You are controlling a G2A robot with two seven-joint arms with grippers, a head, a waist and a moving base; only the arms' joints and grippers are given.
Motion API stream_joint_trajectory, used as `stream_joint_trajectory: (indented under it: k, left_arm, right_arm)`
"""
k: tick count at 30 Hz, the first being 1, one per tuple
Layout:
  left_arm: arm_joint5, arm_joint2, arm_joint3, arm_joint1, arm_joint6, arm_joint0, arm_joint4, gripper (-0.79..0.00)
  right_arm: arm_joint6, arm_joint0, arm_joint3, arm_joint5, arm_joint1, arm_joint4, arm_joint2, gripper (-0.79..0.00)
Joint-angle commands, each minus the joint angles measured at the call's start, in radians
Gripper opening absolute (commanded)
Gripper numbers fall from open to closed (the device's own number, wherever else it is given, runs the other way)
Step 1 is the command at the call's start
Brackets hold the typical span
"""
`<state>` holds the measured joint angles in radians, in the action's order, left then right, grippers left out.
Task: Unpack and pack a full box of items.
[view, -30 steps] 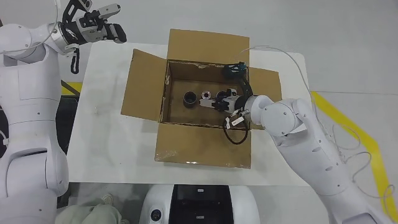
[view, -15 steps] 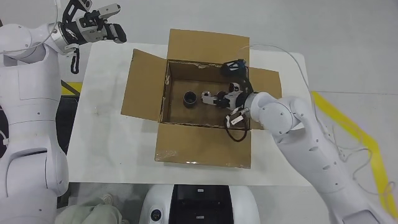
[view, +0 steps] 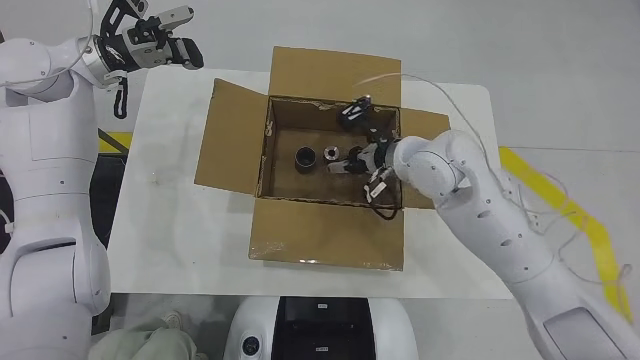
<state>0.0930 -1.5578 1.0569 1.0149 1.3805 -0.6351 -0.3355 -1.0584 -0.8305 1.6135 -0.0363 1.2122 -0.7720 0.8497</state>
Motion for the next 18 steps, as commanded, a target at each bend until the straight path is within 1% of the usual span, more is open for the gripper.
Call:
stream_joint_trajectory:
  k: [1,8,10,11,12,14,16,17,18]
  left_arm:
    - [0.000,0.000,0.000,0.000,0.000,0.000,0.000,0.000]
    - [0.000,0.000,0.000,0.000,0.000,0.000,0.000,0.000]
    - [0.000,0.000,0.000,0.000,0.000,0.000,0.000,0.000]
    - [0.000,0.000,0.000,0.000,0.000,0.000,0.000,0.000]
    - [0.000,0.000,0.000,0.000,0.000,0.000,0.000,0.000]
    - [0.000,0.000,0.000,0.000,0.000,0.000,0.000,0.000]
    - [0.000,0.000,0.000,0.000,0.000,0.000,0.000,0.000]
    - [0.000,0.000,0.000,0.000,0.000,0.000,0.000,0.000]
    - [0.000,0.000,0.000,0.000,0.000,0.000,0.000,0.000]
  right_arm:
    - [0.003,0.008,-0.013,-0.009,0.003,-0.018,-0.012,0.000]
    - [-0.026,0.029,-0.048,-0.015,0.015,-0.095,-0.063,0.000]
    - [-0.035,0.037,-0.062,-0.004,0.019,-0.107,-0.070,-0.083]
    - [-0.036,0.041,-0.067,0.002,0.021,-0.107,-0.073,-0.105]
    - [-0.037,0.044,-0.072,0.005,0.023,-0.107,-0.075,-0.092]
    - [-0.042,0.052,-0.084,0.012,0.027,-0.112,-0.080,-0.043]
    - [-0.048,0.060,-0.095,0.013,0.032,-0.115,-0.086,-0.034]
    - [-0.051,0.064,-0.101,0.012,0.034,-0.117,-0.090,-0.058]
    - [-0.056,0.068,-0.109,0.009,0.036,-0.121,-0.096,-0.105]
